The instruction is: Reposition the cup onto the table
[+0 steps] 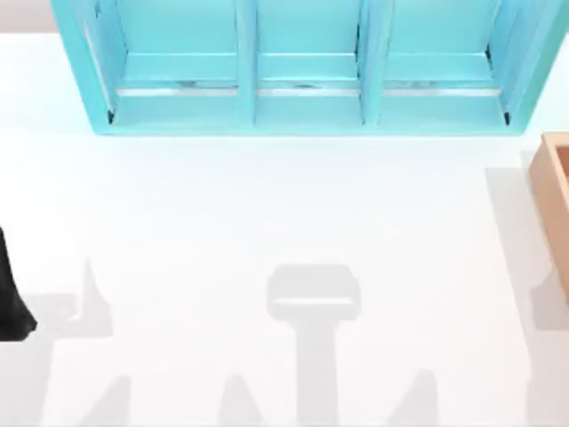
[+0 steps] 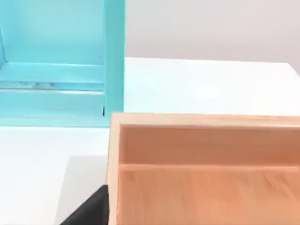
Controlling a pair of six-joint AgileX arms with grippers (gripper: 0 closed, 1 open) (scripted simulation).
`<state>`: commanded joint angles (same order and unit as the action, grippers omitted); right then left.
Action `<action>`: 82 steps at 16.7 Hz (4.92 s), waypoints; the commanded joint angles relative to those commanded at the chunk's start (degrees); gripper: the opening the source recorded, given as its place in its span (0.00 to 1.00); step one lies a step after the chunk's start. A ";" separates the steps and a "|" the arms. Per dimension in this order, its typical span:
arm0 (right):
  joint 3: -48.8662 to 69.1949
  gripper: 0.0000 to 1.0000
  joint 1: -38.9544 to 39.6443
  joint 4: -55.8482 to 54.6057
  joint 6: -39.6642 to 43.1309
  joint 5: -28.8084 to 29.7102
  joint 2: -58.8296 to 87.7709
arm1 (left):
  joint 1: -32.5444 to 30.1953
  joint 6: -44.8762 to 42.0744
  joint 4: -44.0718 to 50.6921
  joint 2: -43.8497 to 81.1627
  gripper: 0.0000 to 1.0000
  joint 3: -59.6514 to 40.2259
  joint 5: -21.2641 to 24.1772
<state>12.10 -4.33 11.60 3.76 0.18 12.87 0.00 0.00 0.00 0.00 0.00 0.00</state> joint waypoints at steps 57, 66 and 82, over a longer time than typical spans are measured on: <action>48.90 0.00 -20.21 37.83 19.94 -0.39 88.54 | 0.00 0.00 0.00 0.00 1.00 0.00 0.00; 50.44 0.00 -18.53 40.13 17.89 -0.35 87.73 | 0.00 0.00 0.00 0.00 1.00 0.00 0.00; 61.94 0.00 0.41 60.79 -0.59 -0.45 79.30 | 0.00 0.00 0.00 0.00 1.00 0.00 0.00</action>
<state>74.04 -3.92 72.39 3.17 -0.26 92.17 0.00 0.00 0.00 0.00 0.00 0.00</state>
